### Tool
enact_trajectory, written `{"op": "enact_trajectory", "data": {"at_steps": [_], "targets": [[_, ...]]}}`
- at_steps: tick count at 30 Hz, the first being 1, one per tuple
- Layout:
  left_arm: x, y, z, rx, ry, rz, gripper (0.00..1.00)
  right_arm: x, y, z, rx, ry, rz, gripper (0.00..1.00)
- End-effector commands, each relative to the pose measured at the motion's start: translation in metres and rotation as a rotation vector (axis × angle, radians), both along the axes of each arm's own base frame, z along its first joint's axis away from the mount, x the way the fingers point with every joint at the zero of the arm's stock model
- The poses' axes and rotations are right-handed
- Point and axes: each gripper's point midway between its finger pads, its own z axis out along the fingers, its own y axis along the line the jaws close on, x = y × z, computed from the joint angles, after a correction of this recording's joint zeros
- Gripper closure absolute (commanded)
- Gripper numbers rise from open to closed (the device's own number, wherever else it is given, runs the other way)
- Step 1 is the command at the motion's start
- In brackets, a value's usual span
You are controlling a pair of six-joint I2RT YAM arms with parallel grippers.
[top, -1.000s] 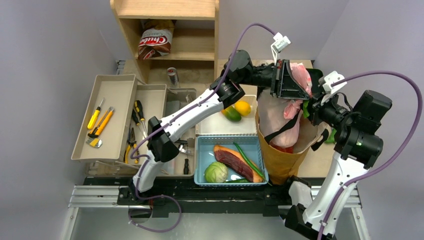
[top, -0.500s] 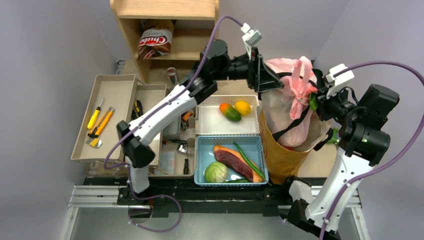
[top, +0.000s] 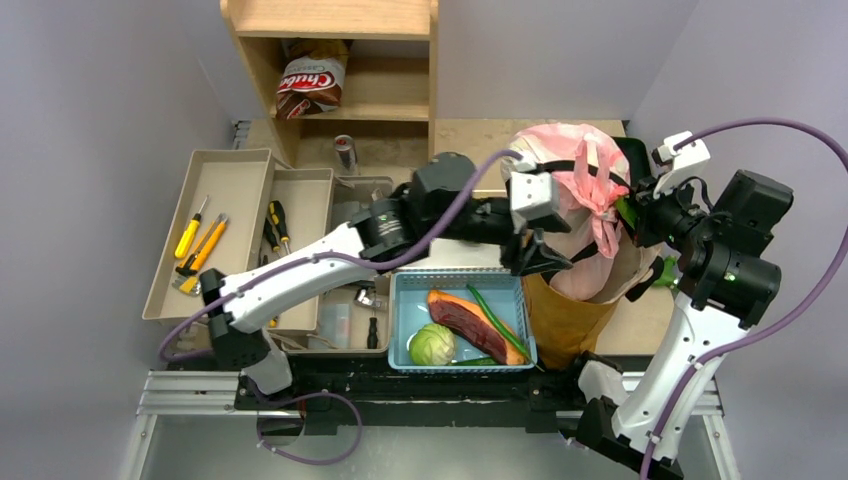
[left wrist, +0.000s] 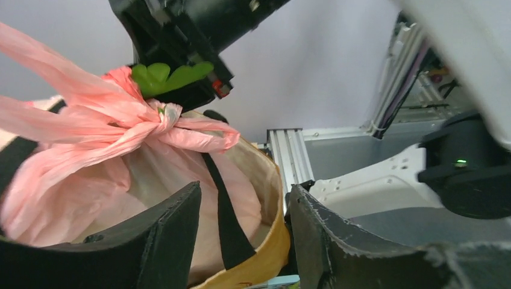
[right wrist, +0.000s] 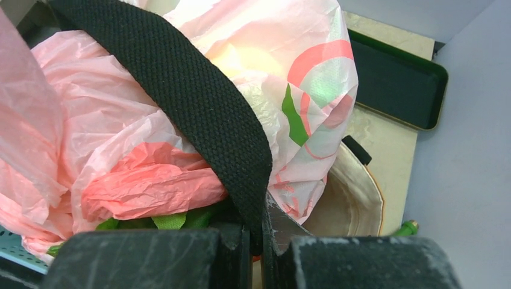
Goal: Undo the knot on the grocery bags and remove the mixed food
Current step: Pick up the takeout bag from the takeout bag.
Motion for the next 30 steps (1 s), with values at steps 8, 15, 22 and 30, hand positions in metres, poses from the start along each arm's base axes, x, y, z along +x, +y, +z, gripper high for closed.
{"op": "enact_trajectory", "data": {"at_steps": [8, 15, 22, 30], "targets": [[0.022, -0.075, -0.067, 0.221, -0.048, 0.118, 0.57, -0.007, 0.006, 0.013, 0.013, -0.037, -0.011, 1.0], [-0.001, -0.034, 0.022, -0.066, -0.004, 0.018, 1.0, 0.0, -0.01, -0.001, -0.041, -0.02, -0.052, 1.0], [0.01, 0.009, 0.081, -0.225, 0.084, 0.053, 1.0, 0.01, -0.03, -0.012, -0.112, -0.019, -0.104, 1.0], [0.033, 0.032, 0.077, -0.275, 0.179, 0.072, 1.0, 0.012, -0.043, -0.02, -0.166, -0.009, -0.141, 1.0]]}}
